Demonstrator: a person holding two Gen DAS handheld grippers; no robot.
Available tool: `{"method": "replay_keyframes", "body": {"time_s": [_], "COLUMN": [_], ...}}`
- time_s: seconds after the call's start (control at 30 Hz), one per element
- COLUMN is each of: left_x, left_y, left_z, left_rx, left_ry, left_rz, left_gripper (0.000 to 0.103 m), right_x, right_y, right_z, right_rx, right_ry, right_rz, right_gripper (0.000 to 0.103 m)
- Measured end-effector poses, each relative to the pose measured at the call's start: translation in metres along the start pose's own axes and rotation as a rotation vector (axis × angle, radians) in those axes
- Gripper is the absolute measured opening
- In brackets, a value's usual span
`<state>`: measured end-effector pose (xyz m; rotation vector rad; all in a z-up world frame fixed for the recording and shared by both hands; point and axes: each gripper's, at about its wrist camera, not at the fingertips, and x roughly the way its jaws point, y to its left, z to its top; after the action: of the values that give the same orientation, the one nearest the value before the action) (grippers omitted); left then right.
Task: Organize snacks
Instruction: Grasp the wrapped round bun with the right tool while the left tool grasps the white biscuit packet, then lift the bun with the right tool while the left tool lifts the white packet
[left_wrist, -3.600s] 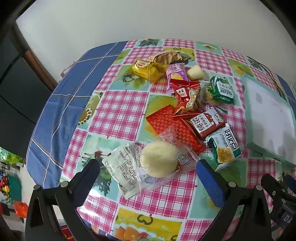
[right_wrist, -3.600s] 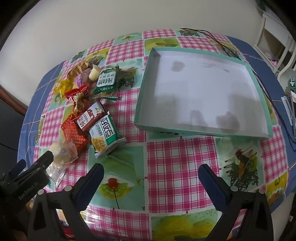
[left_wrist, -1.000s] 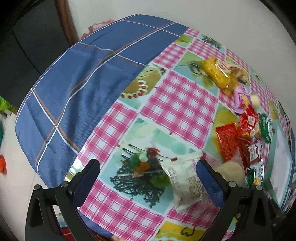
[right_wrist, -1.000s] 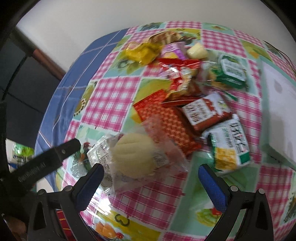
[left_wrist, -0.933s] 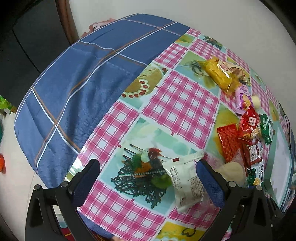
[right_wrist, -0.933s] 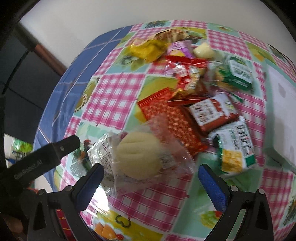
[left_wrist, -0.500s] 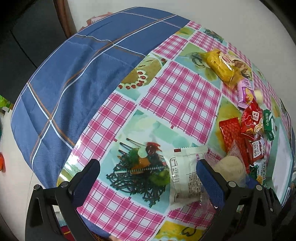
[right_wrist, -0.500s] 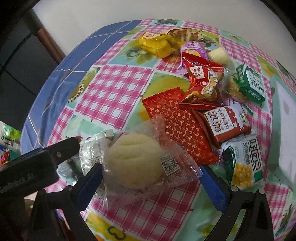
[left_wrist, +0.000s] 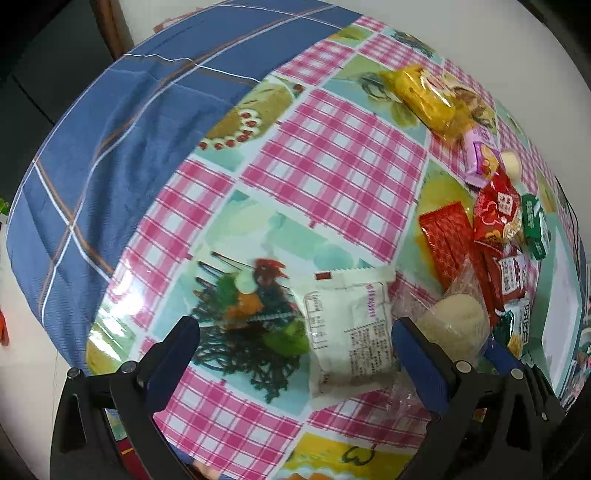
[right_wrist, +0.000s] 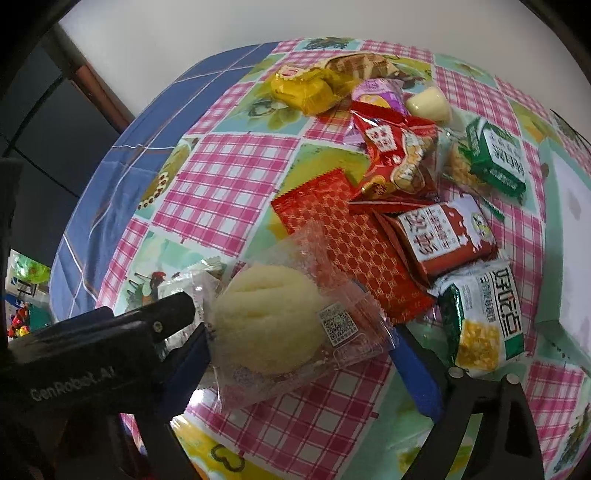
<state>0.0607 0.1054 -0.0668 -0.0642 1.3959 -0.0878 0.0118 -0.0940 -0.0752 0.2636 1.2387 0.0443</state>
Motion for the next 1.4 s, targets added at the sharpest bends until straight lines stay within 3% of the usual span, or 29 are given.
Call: {"method": "replay_keyframes", "body": {"time_s": [0.33, 0.57, 0.67, 0.77, 1.03, 1.4], "left_x": [0.019, 0.035, 0.042, 0.044, 0.05, 0.048], "left_y": [-0.035, -0.073, -0.087, -0.1, -0.126, -0.149], "left_z": [-0.002, -0.007, -0.008, -0.01, -0.014, 0.0], "left_rx": [0.036, 0.078, 0.096, 0.111, 0.101, 0.079], "left_ry": [0.021, 0.046, 0.028, 0.022, 0.004, -0.035], "left_rz": [-0.005, 0.006, 0.023, 0.022, -0.013, -0.037], "left_gripper": [0.102, 0.078, 0.064, 0.057, 0.055, 0.055], "right_x": [-0.004, -0.007, -0.008, -0.01, -0.014, -0.025], "right_y": [-0.021, -0.027, -0.03, -0.031, -0.03, -0.026], "right_z": [-0.012, -0.017, -0.019, -0.021, -0.02, -0.022], "right_rx": [0.028, 0.033, 0.04, 0.041, 0.04, 0.042], "right_ry": [0.028, 0.036, 0.037, 0.034, 0.029, -0.008], "right_rz": [-0.013, -0.016, -0.013, -0.016, -0.006, 0.043], "right_gripper": [0.093, 0.093, 0.093, 0.092, 0.087, 0.072]}}
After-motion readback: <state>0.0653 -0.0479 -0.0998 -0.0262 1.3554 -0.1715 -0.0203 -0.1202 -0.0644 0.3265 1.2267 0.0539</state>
